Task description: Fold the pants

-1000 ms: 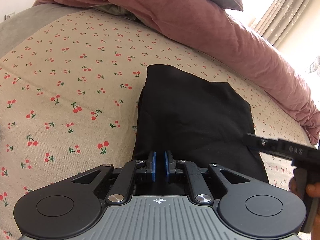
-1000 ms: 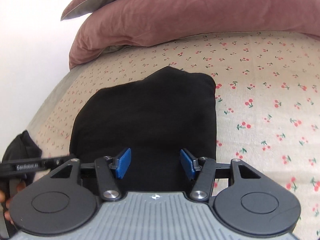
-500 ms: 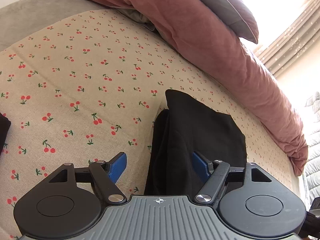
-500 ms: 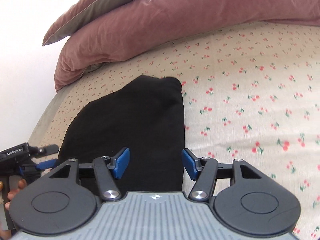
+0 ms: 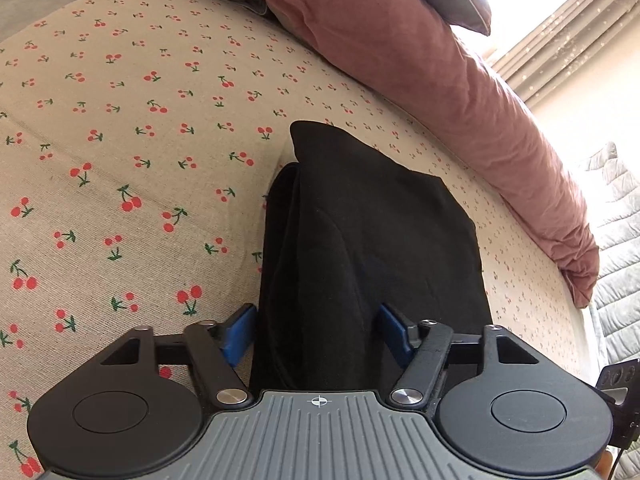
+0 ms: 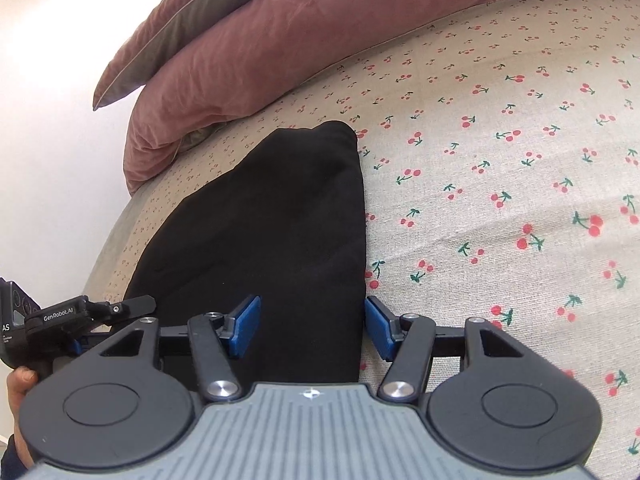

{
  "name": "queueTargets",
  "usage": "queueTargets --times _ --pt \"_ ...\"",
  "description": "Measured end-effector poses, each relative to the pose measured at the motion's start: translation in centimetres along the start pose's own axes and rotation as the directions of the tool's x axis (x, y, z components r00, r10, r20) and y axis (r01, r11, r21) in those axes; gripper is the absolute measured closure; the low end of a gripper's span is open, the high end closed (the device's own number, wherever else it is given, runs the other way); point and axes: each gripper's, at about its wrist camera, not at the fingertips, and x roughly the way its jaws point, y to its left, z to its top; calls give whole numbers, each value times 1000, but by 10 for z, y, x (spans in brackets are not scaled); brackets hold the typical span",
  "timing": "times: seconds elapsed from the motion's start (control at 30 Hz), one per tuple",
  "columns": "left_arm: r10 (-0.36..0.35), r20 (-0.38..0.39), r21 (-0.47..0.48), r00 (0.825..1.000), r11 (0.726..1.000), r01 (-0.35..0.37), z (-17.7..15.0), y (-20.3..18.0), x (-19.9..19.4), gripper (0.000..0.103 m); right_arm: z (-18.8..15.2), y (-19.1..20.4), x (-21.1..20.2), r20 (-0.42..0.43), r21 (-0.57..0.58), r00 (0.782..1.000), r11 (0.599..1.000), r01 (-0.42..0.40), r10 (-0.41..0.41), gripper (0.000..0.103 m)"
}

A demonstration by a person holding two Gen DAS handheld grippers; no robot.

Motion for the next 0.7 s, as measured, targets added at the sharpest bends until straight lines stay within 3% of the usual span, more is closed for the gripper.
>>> queueTargets --times 0.07,0.1,0.2,0.27,0.53,0.7 --pt "-15 0 0 1000 1000 15 -2 -1 1 65 0 -1 3 21 9 1000 1000 -7 6 51" --pt "-28 1 -9 1000 1000 28 -3 -1 2 71 0 0 4 28 7 1000 1000 1 -1 64" --pt "-31 16 3 999 1000 31 -5 -5 3 80 -2 6 6 46 -37 997 998 57 -55 85" --pt "-21 26 16 999 1000 20 -6 -8 3 82 -2 13 4 60 -70 995 994 79 -75 92" --pt "-78 62 13 995 997 77 -2 -26 -5 86 4 42 -23 139 -161 982 976 148 -126 95" --pt "-121 23 42 992 992 120 -12 -66 12 86 10 32 -60 199 -142 966 970 196 -166 95"
